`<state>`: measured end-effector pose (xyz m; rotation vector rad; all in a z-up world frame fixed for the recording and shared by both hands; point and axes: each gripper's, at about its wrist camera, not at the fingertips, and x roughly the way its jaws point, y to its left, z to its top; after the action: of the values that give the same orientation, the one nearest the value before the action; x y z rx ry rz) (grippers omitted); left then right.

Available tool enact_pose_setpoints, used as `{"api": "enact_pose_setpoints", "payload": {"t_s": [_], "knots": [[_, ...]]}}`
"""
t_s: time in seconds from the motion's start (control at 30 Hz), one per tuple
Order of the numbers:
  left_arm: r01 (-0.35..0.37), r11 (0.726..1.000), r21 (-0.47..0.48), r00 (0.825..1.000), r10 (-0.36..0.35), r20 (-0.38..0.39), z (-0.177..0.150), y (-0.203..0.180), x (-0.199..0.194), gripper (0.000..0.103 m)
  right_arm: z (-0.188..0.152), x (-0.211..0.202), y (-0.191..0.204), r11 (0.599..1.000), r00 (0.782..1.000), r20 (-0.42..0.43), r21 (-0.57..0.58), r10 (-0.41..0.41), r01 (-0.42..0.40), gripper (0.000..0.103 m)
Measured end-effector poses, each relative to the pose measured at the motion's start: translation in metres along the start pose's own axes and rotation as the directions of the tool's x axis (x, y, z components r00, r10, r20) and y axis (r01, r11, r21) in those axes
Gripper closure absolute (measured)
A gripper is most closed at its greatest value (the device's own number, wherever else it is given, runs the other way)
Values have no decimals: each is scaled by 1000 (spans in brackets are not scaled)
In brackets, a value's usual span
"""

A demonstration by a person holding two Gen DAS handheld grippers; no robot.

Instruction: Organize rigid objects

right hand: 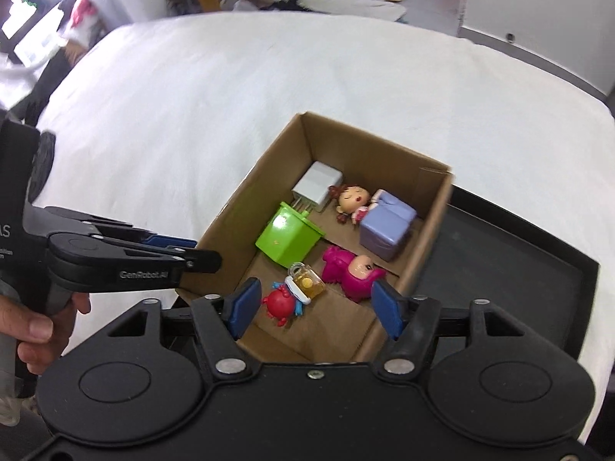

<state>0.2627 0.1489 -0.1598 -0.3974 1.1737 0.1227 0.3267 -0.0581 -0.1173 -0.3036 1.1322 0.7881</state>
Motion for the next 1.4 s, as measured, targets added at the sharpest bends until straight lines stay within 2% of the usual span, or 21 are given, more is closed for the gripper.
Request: {"api": "enact_pose_setpoints", "payload": {"t_s": [0.2, 0.27, 0.47, 0.5, 0.73, 1.17, 1.4], "knots": [[-16, 999, 47, 1000, 15, 13, 2, -11, -36, 72, -14, -25, -16, 993, 998, 58, 116, -5, -1, 31], [-25, 998, 58, 1000, 24, 18, 2, -14, -51, 59, -19, -36, -19, 990, 997, 82, 141, -7, -5, 27], [-48, 994, 96, 997, 41, 67, 1, -25, -97, 35, -32, -67, -25, 978, 988, 155, 207, -21, -12, 14], [-53, 994, 100, 996, 45, 76, 1, -27, -103, 34, -34, -73, -25, 976, 985, 169, 219, -31, -7, 9], [-40, 990, 135, 992, 23, 126, -11, -44, -144, 23, -47, -106, -29, 963, 967, 242, 268, -79, 12, 0], [-18, 988, 156, 975, -18, 220, -37, -70, -207, 7, -79, -157, -29, 939, 935, 323, 344, -147, 28, 0], [-5, 985, 172, 962, -42, 269, -54, -77, -231, 5, -94, -179, -21, 939, 920, 355, 342, -164, 36, 0]]}}
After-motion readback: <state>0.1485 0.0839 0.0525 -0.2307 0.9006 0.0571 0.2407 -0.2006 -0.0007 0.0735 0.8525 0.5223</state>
